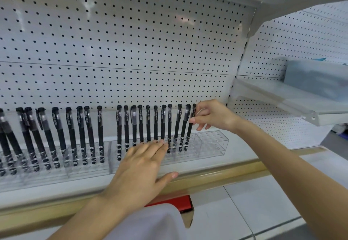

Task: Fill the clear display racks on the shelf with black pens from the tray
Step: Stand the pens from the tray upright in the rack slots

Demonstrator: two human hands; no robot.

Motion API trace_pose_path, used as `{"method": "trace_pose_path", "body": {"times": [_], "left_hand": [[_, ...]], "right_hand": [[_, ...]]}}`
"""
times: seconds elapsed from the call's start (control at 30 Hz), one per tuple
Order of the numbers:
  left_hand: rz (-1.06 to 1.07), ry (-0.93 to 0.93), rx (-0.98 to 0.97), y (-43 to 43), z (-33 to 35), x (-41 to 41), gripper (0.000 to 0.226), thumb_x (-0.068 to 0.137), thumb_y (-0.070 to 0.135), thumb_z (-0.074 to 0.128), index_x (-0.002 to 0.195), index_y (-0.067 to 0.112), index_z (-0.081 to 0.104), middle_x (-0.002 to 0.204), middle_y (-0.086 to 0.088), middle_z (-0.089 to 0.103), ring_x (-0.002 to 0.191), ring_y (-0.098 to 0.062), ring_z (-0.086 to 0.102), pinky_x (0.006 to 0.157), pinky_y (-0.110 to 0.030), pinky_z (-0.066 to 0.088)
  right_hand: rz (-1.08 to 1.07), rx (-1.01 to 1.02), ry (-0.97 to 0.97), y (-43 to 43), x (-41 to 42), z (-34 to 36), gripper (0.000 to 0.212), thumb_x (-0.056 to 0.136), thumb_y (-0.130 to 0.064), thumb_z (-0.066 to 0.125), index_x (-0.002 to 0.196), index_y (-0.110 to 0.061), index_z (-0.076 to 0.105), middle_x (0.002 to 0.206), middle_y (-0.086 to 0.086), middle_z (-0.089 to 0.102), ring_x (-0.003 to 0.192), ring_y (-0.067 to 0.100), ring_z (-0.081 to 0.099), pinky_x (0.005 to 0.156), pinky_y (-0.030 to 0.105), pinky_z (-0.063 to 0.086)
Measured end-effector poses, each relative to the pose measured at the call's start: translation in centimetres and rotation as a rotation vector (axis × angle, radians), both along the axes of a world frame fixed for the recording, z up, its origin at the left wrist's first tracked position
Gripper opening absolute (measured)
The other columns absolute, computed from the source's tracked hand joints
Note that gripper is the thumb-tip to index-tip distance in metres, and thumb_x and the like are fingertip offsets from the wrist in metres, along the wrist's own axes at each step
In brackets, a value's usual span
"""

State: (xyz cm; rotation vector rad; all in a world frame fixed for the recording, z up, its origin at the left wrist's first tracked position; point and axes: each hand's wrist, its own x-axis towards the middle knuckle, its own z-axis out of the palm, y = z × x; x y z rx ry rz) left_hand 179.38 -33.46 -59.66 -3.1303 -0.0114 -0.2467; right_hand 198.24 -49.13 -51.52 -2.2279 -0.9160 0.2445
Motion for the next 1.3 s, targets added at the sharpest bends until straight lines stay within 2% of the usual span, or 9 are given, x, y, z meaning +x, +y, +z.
{"method": "trace_pose_path", "body": {"times": [0.1,0.2,0.33,0.63,0.8,0.9,1.1,1.2,1.3], "left_hand": [[0.012,-0.040,0.014,0.1,0.2,-0.3,0.080,0.089,0.070,0.015,0.130,0.017,0.059,0.131,0.005,0.059,0.117,-0.011,0.057,0.098,-0.029,0.040],[-0.076,-0.072,-0.026,0.1,0.6,-0.5,0.090,0.082,0.074,0.001,0.154,0.020,0.012,0.159,0.007,0.014,0.145,-0.010,0.012,0.112,-0.025,0.000],[-0.132,-0.098,-0.067,0.6,1.4,-1.5,0.082,0.085,0.066,0.013,0.152,0.024,-0.008,0.159,0.012,-0.011,0.129,0.006,-0.020,0.100,-0.017,-0.026],[-0.122,-0.112,-0.131,4.4,-0.8,-8.5,0.083,0.084,0.070,0.005,0.152,0.026,0.022,0.157,0.010,0.019,0.144,-0.009,0.020,0.112,-0.024,0.000],[-0.034,-0.072,-0.172,7.3,-3.7,-14.1,0.082,0.079,0.075,-0.004,0.151,0.037,0.006,0.153,0.023,0.001,0.138,0.006,-0.002,0.109,-0.017,-0.008],[0.032,-0.120,-0.226,8.6,-4.7,-17.0,0.075,0.088,0.071,0.008,0.150,0.032,0.023,0.153,0.018,0.017,0.142,-0.003,0.014,0.114,-0.026,0.004],[0.122,-0.185,-0.366,10.1,-7.5,-20.3,0.070,0.091,0.064,0.021,0.148,0.027,0.032,0.154,0.011,0.030,0.140,-0.006,0.022,0.114,-0.026,0.012],[0.115,-0.159,-0.350,10.3,-9.2,-21.0,0.071,0.091,0.064,0.020,0.147,0.022,0.036,0.151,0.004,0.038,0.138,-0.011,0.027,0.114,-0.019,0.002],[0.110,-0.189,-0.339,10.1,-9.5,-20.8,0.071,0.092,0.061,0.024,0.144,0.016,0.042,0.147,0.000,0.043,0.134,-0.007,0.024,0.109,-0.009,-0.010]], "right_hand": [[-0.021,-0.037,0.020,-0.5,-0.4,-0.1,0.017,0.085,-0.022,0.072,0.089,-0.016,0.057,0.088,0.012,0.073,0.067,0.018,0.069,0.055,0.021,0.050],[-0.077,-0.121,-0.019,-1.6,-1.1,-0.4,0.026,0.085,-0.026,0.072,0.103,-0.013,0.058,0.087,0.011,0.073,0.067,0.017,0.069,0.054,0.021,0.050],[-0.097,-0.183,-0.117,-2.3,-3.3,-0.5,0.025,0.085,-0.029,0.071,0.097,-0.010,0.060,0.082,0.007,0.072,0.060,0.013,0.068,0.051,0.022,0.051],[0.112,-0.313,-0.228,0.7,-13.1,-2.6,0.022,0.084,-0.046,0.067,0.089,-0.024,0.066,0.083,-0.012,0.067,0.067,0.001,0.063,0.068,0.025,0.048],[0.290,-0.430,-0.129,3.8,-19.0,-8.2,0.031,0.084,-0.050,0.066,0.100,-0.024,0.068,0.096,-0.010,0.067,0.086,0.005,0.058,0.079,0.025,0.048],[0.385,-0.474,-0.023,5.4,-21.9,-12.1,0.036,0.085,-0.049,0.064,0.108,-0.021,0.065,0.098,-0.011,0.063,0.087,0.004,0.057,0.077,0.018,0.045],[0.439,-0.453,0.175,7.6,-26.0,-18.2,0.047,0.084,-0.048,0.067,0.119,-0.016,0.061,0.115,0.000,0.064,0.103,0.012,0.059,0.093,0.032,0.049],[0.442,-0.466,0.182,8.0,-27.0,-19.8,0.047,0.083,-0.048,0.068,0.118,-0.018,0.060,0.108,-0.007,0.060,0.095,0.004,0.053,0.081,0.016,0.045],[0.437,-0.509,0.192,7.8,-26.9,-20.5,0.037,0.080,-0.048,0.072,0.102,-0.023,0.058,0.094,-0.011,0.058,0.088,0.008,0.057,0.077,0.022,0.048]]}}
